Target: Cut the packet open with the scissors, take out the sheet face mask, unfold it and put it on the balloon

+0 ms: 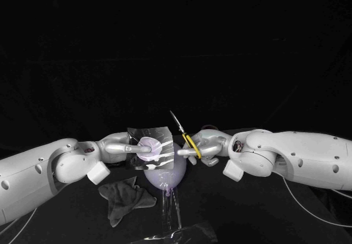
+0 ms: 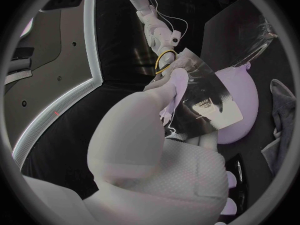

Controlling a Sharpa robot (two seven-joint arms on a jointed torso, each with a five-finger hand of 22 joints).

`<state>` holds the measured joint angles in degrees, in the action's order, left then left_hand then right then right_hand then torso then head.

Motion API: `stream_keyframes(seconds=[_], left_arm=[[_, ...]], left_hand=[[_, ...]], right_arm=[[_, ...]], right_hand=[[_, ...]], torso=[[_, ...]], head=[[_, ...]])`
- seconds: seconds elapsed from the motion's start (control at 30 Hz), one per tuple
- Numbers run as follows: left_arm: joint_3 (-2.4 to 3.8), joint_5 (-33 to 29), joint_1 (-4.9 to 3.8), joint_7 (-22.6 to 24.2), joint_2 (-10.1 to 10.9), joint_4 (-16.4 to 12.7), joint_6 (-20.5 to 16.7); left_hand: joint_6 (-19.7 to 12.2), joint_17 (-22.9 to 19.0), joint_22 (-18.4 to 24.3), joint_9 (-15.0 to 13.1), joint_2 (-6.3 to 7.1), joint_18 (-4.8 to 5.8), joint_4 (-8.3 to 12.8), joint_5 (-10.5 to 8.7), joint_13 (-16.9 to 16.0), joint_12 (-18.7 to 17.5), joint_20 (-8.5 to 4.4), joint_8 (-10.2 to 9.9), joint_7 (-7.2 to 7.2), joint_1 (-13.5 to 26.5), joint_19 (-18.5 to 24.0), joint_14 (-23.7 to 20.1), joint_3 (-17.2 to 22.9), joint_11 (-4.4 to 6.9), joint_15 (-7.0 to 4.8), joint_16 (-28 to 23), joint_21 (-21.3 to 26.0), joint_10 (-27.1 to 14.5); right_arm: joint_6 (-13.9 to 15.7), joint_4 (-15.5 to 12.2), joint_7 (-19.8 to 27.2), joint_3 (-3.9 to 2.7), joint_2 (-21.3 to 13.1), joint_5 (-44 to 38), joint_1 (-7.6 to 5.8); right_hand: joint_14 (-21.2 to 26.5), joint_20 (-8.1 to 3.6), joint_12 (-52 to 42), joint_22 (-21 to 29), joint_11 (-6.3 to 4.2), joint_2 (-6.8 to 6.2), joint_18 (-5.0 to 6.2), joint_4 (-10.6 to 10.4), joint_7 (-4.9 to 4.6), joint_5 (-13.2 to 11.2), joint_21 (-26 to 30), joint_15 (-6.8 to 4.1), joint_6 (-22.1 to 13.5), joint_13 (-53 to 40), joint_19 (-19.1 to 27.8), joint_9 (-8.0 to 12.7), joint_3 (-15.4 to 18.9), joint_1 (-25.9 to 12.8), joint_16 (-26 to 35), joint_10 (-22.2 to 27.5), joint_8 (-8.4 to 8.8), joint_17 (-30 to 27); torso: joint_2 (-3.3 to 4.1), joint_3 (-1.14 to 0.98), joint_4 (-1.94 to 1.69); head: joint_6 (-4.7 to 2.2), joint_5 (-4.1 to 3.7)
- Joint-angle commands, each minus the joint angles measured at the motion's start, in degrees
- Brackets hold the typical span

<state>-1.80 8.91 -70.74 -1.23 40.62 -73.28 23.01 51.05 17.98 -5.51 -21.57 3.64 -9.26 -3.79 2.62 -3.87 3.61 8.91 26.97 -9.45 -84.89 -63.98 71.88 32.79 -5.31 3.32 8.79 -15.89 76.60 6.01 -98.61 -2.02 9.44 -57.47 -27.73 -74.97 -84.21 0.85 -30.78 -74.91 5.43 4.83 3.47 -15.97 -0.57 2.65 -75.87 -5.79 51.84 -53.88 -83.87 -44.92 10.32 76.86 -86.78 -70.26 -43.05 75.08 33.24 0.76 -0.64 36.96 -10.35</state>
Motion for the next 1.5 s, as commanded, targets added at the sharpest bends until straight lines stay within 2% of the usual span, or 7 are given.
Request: stream_keyframes(seconds=[0.03, 0.23, 0.43, 0.67, 0.73, 1.0, 1.5], left_arm=[[0.07, -0.67, -0.08, 0.61, 0.04, -0.1, 0.28], [0.07, -1.13, -0.07, 0.98, 0.22, -0.12, -0.23], [0.07, -1.87, -0.07, 1.66, 0.4, -0.18, -0.86], [0.06, -4.87, -0.07, 4.7, 0.86, -0.66, -5.27], [0.06, -5.76, -0.07, 5.6, 1.06, -0.9, -6.69], [0.04, -8.88, -0.05, 8.68, 2.56, -2.84, -11.85], [-0.06, -10.0, 0.62, 11.1, 7.89, -8.78, -17.51]], left_hand=[[0.36, 0.1, 0.05, -6.87, -0.52, -1.15, 0.41, 0.18, -0.04, 0.26, -0.34, 0.16, 0.08, 0.22, -0.25, -0.12, 0.15, 0.02, -0.42, -0.24, -0.38, 0.28], [0.36, 0.1, 0.05, -6.87, -0.52, -1.15, 0.41, 0.18, -0.04, 0.26, -0.34, 0.16, 0.08, 0.22, -0.25, -0.12, 0.15, 0.02, -0.42, -0.24, -0.38, 0.28], [0.36, 0.1, 0.05, -6.87, -0.52, -1.15, 0.41, 0.18, -0.04, 0.26, -0.34, 0.16, 0.08, 0.22, -0.25, -0.12, 0.15, 0.02, -0.42, -0.24, -0.38, 0.28], [0.29, 0.11, 0.06, -6.95, -0.62, -1.12, 0.38, 0.19, -0.02, 0.2, -0.31, 0.04, 0.05, 0.39, -0.19, -0.23, 0.25, -0.03, -0.36, -0.34, -0.39, 0.19], [0.25, 0.11, 0.08, -6.98, -0.61, -1.11, 0.4, 0.19, 0.0, 0.17, -0.3, -0.02, 0.04, 0.43, -0.13, -0.3, 0.29, -0.04, -0.34, -0.39, -0.37, 0.13], [0.18, 0.11, 0.1, -7.02, -0.58, -1.1, 0.49, 0.2, 0.02, 0.12, -0.29, -0.14, 0.0, 0.47, -0.02, -0.44, 0.42, -0.07, -0.3, -0.5, -0.36, 0.01], [0.18, 0.11, 0.09, -7.05, -0.56, -1.11, 0.58, 0.2, 0.02, 0.11, -0.3, -0.2, -0.01, 0.45, 0.0, -0.49, 0.51, -0.08, -0.3, -0.55, -0.38, -0.03]], right_arm=[[6.29, 0.05, 3.37, -0.04, -0.54, 1.55, -0.03], [10.29, 0.13, 4.41, -0.04, -1.65, 2.25, -0.03], [12.46, 0.21, 5.26, -0.03, -2.7, 3.91, -0.03], [14.34, -0.09, 6.92, 0.19, -4.14, 5.99, 0.05], [14.66, -0.23, 7.49, 0.33, -4.58, 6.41, 0.14], [15.78, -0.81, 8.67, 0.74, -6.26, 6.17, 0.58], [17.04, -1.43, 7.92, 1.14, -8.55, 2.31, 2.0]], right_hand=[[-4.87, -2.1, -44.11, -10.87, -10.73, 6.47, -1.23, 0.29, 2.13, 0.14, -3.78, -2.24, 2.41, -17.22, -2.06, -4.38, -2.05, 2.82, -1.13, -18.04, -4.16, 9.51], [-4.93, -2.55, -45.74, -11.42, -11.09, 11.61, -1.4, 1.64, 2.49, 0.22, -4.65, -2.59, 2.53, -19.33, -2.26, -7.01, -4.97, 4.7, -1.33, -17.45, -4.86, 9.93], [-4.8, -2.5, -45.81, -11.11, -10.78, 9.82, -1.19, 2.01, 2.07, 0.17, -3.62, -2.43, 1.01, -19.64, -1.77, -7.57, -4.16, 4.01, -1.06, -17.12, -3.8, 9.21], [-4.57, -1.95, -41.65, -10.25, -9.71, 6.54, -0.68, 1.91, 0.79, 0.19, -1.05, -1.62, -1.98, -15.57, -0.55, -6.64, -1.94, 3.65, -0.58, -15.41, 0.49, 8.03], [-4.4, -1.34, -34.93, -9.73, -8.85, 5.94, -0.38, 2.59, -0.13, 0.2, 0.54, -0.89, -2.3, -9.07, 0.23, -5.37, -1.64, 5.32, -0.23, -13.27, 3.88, 7.22], [-4.33, -0.42, -18.53, -9.4, -7.83, 5.94, -0.12, 4.55, -1.28, 0.08, 1.73, -0.04, -1.86, 5.5, 0.78, -2.96, -2.37, 9.47, -0.07, -9.59, 10.03, 6.89], [-4.37, -0.01, -12.59, -9.58, -7.61, 5.54, -0.14, 6.45, -1.58, 0.23, 1.53, 0.25, -0.78, 9.18, 0.63, -2.09, -3.65, 12.05, -0.14, -10.08, 14.13, 7.01]], torso=[[0.0, 0.03, 0.01], [0.03, -0.02, 0.0], [0.04, -0.02, 0.01], [-0.02, 0.01, 0.05], [-0.01, 0.02, 0.05], [-0.01, 0.08, 0.02], [-0.06, 0.12, -0.08]], head=[[-0.12, -0.03], [-0.17, -0.06], [-0.47, -0.16], [-0.52, -0.33], [-0.52, -0.46], [-0.41, -0.7], [0.0, -0.32]])
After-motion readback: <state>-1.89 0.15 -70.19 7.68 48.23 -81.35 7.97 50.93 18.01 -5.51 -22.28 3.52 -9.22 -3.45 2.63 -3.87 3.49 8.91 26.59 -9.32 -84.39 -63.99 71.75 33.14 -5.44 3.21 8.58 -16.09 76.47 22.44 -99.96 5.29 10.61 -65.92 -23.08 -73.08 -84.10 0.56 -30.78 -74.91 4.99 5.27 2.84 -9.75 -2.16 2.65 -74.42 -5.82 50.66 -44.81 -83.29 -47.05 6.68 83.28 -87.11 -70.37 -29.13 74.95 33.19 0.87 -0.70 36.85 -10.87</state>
